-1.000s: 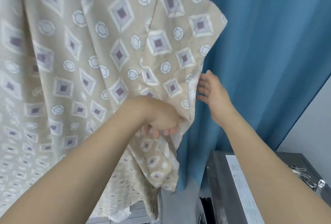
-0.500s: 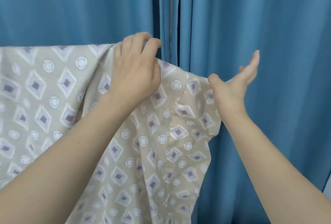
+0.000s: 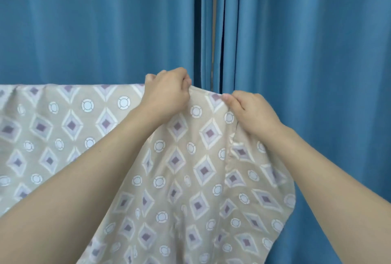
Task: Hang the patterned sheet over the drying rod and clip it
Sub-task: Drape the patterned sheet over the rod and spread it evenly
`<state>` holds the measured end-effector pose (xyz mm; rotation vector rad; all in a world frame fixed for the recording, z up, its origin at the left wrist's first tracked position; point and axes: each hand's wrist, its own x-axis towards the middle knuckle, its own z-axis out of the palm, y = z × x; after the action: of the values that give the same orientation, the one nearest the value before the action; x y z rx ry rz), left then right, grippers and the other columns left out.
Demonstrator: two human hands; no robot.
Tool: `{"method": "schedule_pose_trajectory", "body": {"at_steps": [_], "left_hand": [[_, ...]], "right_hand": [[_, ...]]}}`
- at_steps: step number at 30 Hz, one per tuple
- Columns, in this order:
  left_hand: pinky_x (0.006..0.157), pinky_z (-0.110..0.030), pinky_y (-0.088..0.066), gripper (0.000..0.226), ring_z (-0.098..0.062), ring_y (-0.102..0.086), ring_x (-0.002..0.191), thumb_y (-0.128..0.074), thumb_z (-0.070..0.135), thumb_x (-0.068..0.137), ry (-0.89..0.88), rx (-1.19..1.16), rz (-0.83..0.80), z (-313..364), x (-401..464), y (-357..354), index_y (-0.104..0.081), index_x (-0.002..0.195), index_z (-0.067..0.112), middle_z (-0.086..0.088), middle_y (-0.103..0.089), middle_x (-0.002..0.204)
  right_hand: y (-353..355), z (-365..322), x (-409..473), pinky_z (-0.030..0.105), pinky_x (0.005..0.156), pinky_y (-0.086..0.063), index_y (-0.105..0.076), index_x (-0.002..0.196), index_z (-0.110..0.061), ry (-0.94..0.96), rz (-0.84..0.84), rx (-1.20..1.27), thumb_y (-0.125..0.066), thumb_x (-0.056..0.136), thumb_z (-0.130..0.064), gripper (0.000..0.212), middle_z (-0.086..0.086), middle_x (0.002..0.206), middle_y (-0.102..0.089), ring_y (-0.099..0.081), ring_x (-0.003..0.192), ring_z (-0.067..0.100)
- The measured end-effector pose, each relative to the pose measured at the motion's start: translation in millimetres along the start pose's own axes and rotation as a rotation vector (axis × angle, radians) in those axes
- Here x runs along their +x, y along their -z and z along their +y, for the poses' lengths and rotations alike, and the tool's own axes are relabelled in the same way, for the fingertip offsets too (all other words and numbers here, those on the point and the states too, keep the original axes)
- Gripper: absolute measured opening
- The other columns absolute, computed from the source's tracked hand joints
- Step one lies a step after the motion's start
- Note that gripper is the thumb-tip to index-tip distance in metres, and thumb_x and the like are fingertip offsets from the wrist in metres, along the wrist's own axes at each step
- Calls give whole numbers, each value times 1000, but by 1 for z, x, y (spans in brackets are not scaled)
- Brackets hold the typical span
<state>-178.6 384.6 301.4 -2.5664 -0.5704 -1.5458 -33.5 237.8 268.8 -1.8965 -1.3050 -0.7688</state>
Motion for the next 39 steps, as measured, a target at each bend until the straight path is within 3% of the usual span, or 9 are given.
{"method": "schedule_pose_trajectory", "body": {"at_steps": [5,10,16,18,21,25,31,34,39], "left_hand": [[80,-41,-43,23,-27,-54,87,-34,24,102,-115,-120,-19,38,22,8,-52,95,12,0,-62,95],[69,-37,-39,34,-27,-55,86,-32,38,102,-130,108,-175,-4,11,15,-49,82,16,0,-58,87],[81,-39,-33,37,-28,-55,89,-27,38,99,-199,112,-9,-61,-27,30,-51,117,18,0,-64,95],[86,-39,-34,36,-26,-54,90,-33,31,97,-193,-6,19,-70,-33,39,-47,125,14,2,-64,93],[85,-37,-34,31,-28,-53,93,-43,22,93,-111,-40,129,-93,-44,50,-48,121,8,-3,-63,102],[95,-44,-35,32,-28,-47,96,-50,22,88,1,61,185,-131,-64,56,-53,114,3,-11,-59,102],[117,-45,-22,47,-26,-52,116,-53,32,90,3,139,218,-184,-76,65,-49,127,3,-10,-62,110],[113,-47,-26,41,-28,-52,113,-55,31,90,-100,188,221,-208,-76,67,-52,121,4,-8,-60,116],[82,-34,-34,7,-29,-55,84,-54,10,95,-317,243,244,-240,-54,74,-60,92,7,2,-59,87]], "right_hand": [[35,21,27,36,58,-34,-39,70,-14,-81,242,-235,-34,101,-49,47,2,65,-50,-48,67,31],[23,40,29,31,66,-46,-62,80,-15,-299,-152,-175,-48,94,-26,22,3,89,-68,-60,81,26],[-9,-57,21,33,76,-47,-60,94,-10,-118,-330,213,-36,99,-53,50,0,94,-64,-58,88,16],[-19,-83,26,38,77,-48,-57,86,-14,-4,-309,127,-32,98,-57,51,0,86,-61,-57,85,18],[-29,-105,33,36,59,-36,-43,75,-18,111,-228,-74,-28,99,-58,49,-3,74,-51,-50,76,21],[-44,-127,44,35,72,-40,-53,108,-19,220,-110,-105,-32,100,-52,40,-1,104,-59,-55,98,22],[-73,-168,59,37,79,-35,-52,116,-19,334,-105,-277,-30,101,-44,36,2,114,-61,-53,106,27],[-78,-174,61,40,87,-33,-51,114,-18,315,-148,-334,-30,101,-43,35,1,112,-62,-54,106,27],[-66,-175,63,33,79,-35,-54,106,-23,185,-228,-205,-36,102,-39,24,-8,91,-59,-52,89,20]]}}
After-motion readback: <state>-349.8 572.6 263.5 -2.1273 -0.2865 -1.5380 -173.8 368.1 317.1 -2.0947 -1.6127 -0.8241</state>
